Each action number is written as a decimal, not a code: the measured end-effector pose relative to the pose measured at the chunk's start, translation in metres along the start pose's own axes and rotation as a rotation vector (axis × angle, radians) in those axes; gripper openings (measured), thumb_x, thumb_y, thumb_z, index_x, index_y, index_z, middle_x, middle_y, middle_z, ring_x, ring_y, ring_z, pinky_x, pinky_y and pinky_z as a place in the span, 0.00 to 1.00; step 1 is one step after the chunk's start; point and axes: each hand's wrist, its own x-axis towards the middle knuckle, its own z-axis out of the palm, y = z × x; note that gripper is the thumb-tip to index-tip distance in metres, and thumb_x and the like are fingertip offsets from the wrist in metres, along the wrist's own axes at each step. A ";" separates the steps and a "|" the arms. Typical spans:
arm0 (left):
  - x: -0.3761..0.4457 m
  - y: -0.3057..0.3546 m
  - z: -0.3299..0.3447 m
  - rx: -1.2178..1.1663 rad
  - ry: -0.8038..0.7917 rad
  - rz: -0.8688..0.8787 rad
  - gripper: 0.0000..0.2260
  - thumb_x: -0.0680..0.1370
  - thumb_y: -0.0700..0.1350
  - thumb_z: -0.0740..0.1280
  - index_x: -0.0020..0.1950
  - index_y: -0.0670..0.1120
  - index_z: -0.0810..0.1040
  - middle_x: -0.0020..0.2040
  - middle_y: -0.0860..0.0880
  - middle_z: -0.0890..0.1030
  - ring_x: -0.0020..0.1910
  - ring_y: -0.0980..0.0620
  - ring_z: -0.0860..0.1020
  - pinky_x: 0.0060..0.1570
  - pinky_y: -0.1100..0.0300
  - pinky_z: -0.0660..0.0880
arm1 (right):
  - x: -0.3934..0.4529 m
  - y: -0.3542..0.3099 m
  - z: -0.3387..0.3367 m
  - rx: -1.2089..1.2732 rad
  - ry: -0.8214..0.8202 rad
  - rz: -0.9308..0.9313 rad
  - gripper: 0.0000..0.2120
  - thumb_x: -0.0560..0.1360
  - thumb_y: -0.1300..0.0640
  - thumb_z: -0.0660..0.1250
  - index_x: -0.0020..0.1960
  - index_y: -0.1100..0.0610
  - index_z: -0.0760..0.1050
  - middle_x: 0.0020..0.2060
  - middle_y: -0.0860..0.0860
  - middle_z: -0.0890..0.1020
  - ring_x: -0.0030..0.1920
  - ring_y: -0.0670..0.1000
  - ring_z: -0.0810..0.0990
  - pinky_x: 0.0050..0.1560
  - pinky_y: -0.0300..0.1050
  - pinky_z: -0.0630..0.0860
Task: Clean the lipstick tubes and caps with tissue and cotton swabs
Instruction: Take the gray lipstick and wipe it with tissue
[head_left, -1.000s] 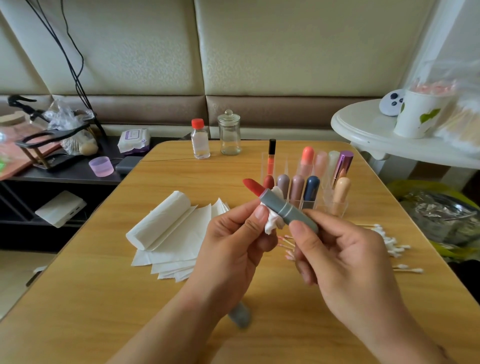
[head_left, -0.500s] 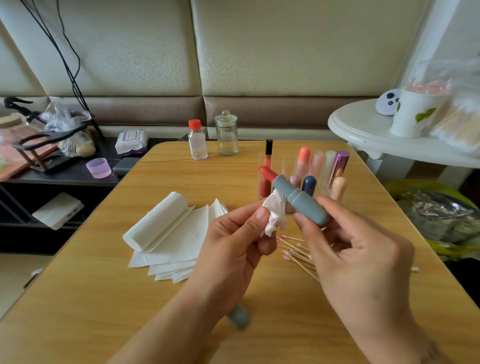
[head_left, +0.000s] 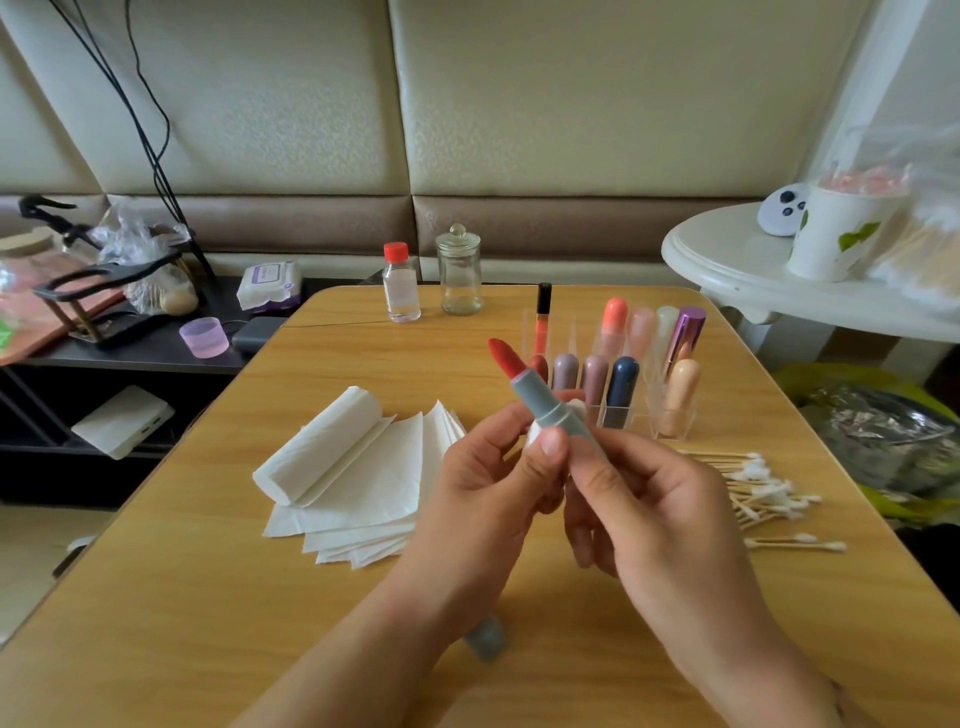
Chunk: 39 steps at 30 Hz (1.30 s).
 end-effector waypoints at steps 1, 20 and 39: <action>0.000 0.000 0.001 -0.011 0.005 0.001 0.23 0.74 0.57 0.72 0.63 0.44 0.78 0.42 0.38 0.73 0.37 0.28 0.65 0.37 0.33 0.68 | 0.000 0.000 0.001 -0.031 0.000 -0.019 0.11 0.74 0.47 0.68 0.46 0.53 0.84 0.26 0.53 0.76 0.25 0.51 0.71 0.25 0.38 0.68; 0.008 0.014 -0.008 -0.348 0.073 -0.045 0.15 0.76 0.53 0.64 0.52 0.45 0.82 0.48 0.45 0.79 0.45 0.48 0.75 0.46 0.55 0.71 | -0.018 0.032 0.015 -1.282 -0.134 -0.455 0.14 0.66 0.36 0.61 0.36 0.43 0.80 0.33 0.42 0.76 0.33 0.48 0.79 0.24 0.42 0.71; 0.006 0.006 -0.006 -0.205 0.118 -0.065 0.11 0.74 0.48 0.67 0.54 0.44 0.78 0.42 0.46 0.72 0.36 0.51 0.71 0.35 0.58 0.74 | -0.001 0.012 -0.011 -1.465 0.087 -0.219 0.21 0.68 0.28 0.62 0.41 0.43 0.83 0.40 0.40 0.77 0.43 0.48 0.74 0.30 0.41 0.67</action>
